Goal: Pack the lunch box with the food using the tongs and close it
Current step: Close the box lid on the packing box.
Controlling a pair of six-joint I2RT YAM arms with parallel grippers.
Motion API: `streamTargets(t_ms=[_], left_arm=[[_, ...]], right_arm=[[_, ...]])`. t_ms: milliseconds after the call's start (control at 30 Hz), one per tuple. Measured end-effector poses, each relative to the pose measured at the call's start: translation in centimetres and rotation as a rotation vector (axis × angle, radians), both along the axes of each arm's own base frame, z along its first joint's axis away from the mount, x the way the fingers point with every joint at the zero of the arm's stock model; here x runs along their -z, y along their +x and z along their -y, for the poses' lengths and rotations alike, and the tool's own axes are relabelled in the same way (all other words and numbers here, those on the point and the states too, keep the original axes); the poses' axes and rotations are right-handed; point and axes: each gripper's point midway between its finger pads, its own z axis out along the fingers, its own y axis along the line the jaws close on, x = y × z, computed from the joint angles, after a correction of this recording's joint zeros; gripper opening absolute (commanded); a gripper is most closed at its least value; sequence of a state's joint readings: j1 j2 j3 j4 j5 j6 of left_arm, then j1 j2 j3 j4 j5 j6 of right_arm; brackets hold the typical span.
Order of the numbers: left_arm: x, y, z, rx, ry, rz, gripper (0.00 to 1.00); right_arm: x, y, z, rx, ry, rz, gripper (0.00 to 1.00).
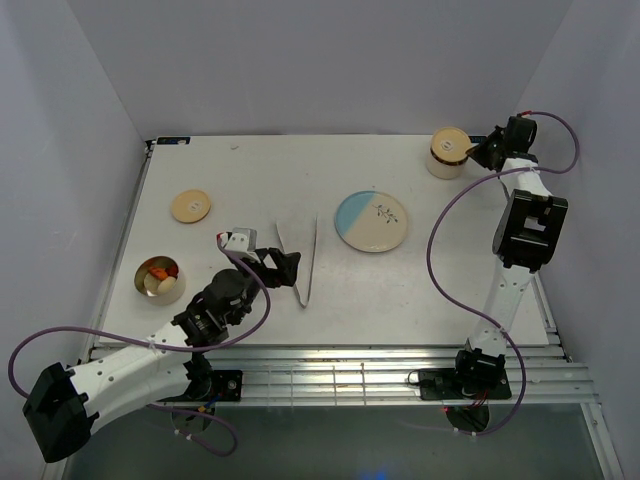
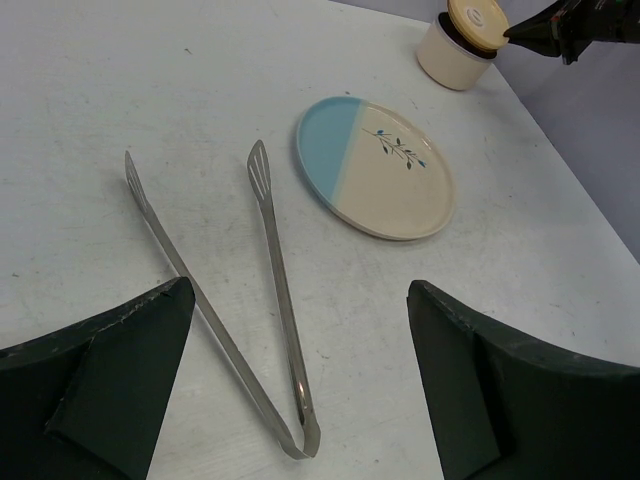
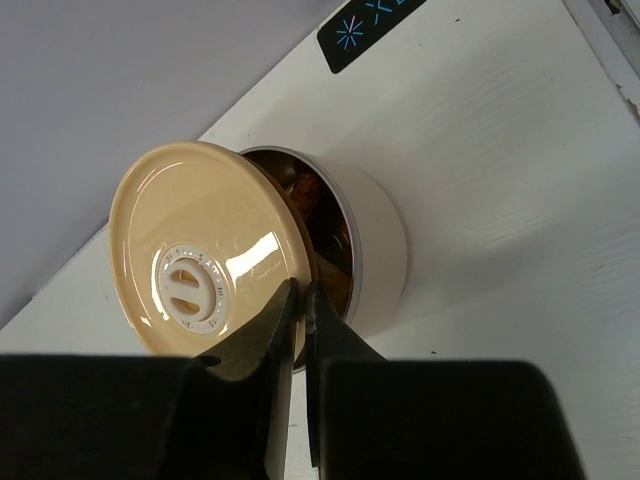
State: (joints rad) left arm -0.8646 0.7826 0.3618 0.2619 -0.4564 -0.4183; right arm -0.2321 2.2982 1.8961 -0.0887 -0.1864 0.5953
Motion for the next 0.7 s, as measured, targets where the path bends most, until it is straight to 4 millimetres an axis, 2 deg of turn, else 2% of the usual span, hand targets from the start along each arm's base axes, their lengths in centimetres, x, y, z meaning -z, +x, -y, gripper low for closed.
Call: streamTargets(t_ms=[300,700], left_arm=[[-0.27,0.02,-0.17,-0.007,-0.004,0.008,0.98],[-0.58,0.01,-0.34,-0.014,-0.01,0.016,0.98]], right_arm=[[0.51,-0.13,-0.27,0.003,-0.026,-0.02,0.24],[0.62,-0.06,-0.14,0.014,-0.047,-0.022,0.27]])
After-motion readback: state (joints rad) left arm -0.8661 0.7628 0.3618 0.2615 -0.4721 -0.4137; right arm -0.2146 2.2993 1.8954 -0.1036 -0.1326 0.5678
